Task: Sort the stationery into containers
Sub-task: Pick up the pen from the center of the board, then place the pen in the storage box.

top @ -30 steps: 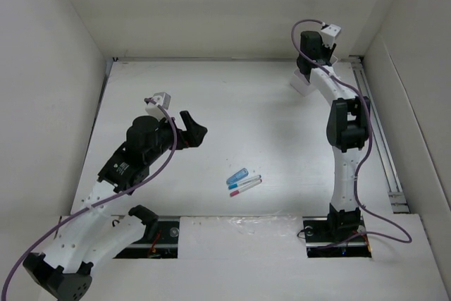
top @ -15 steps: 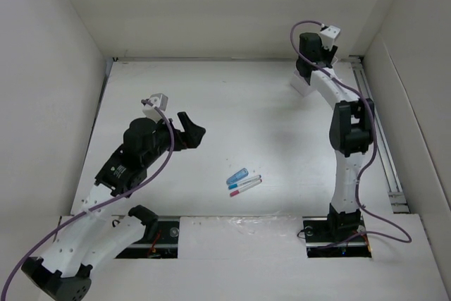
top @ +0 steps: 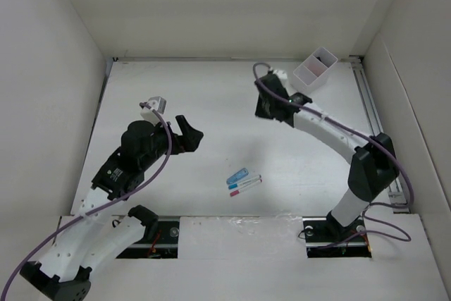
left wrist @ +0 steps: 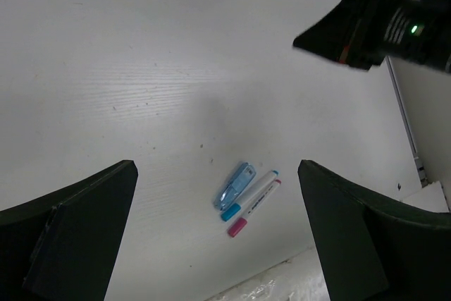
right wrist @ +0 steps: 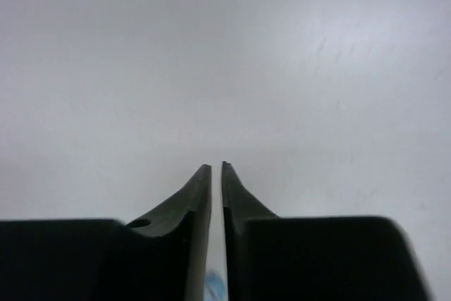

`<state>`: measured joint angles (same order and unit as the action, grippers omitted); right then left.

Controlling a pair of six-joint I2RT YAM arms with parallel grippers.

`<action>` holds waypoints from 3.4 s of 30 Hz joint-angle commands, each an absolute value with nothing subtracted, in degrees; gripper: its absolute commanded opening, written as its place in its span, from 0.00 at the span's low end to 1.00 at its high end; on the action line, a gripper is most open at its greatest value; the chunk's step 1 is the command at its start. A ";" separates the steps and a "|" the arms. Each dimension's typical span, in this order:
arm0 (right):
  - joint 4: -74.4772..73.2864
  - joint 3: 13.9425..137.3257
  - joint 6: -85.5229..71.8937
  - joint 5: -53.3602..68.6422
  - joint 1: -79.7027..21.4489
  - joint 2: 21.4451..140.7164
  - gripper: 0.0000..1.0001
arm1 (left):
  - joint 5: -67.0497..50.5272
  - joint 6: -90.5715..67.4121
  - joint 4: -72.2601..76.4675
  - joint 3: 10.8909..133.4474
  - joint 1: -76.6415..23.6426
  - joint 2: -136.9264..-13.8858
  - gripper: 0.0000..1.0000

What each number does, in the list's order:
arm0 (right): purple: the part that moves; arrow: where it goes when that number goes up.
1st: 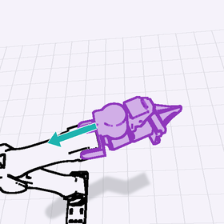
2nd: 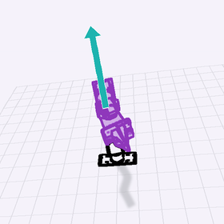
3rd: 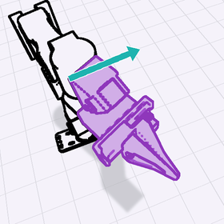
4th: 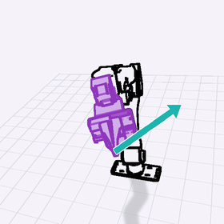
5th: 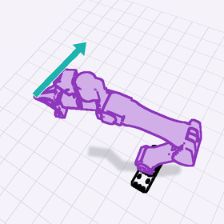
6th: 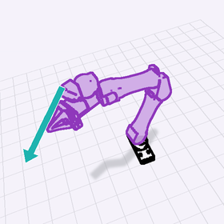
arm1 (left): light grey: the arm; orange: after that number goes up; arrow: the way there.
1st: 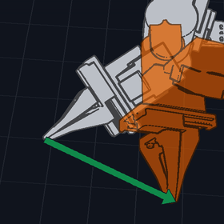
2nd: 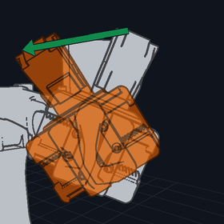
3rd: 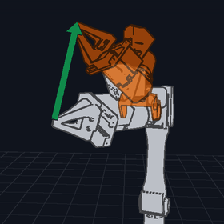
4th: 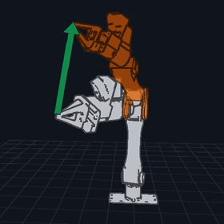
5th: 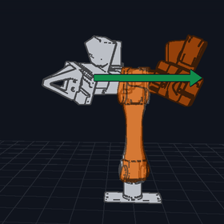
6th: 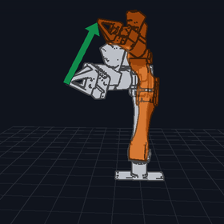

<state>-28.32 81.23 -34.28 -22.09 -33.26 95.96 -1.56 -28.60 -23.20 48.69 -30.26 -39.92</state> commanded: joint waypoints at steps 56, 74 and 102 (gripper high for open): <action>-37.44 72.25 -54.32 -0.08 -49.75 106.34 0.57 | -5.36 -29.44 -24.61 47.72 -30.15 -32.52 1.00; -37.46 82.52 -50.54 -3.79 -49.04 111.36 0.08 | -4.31 -29.44 -23.56 47.72 -30.15 -32.52 1.00; -15.93 123.05 -20.49 -48.68 -6.59 128.14 0.07 | -6.42 -27.86 -17.67 49.30 -30.15 -42.62 1.00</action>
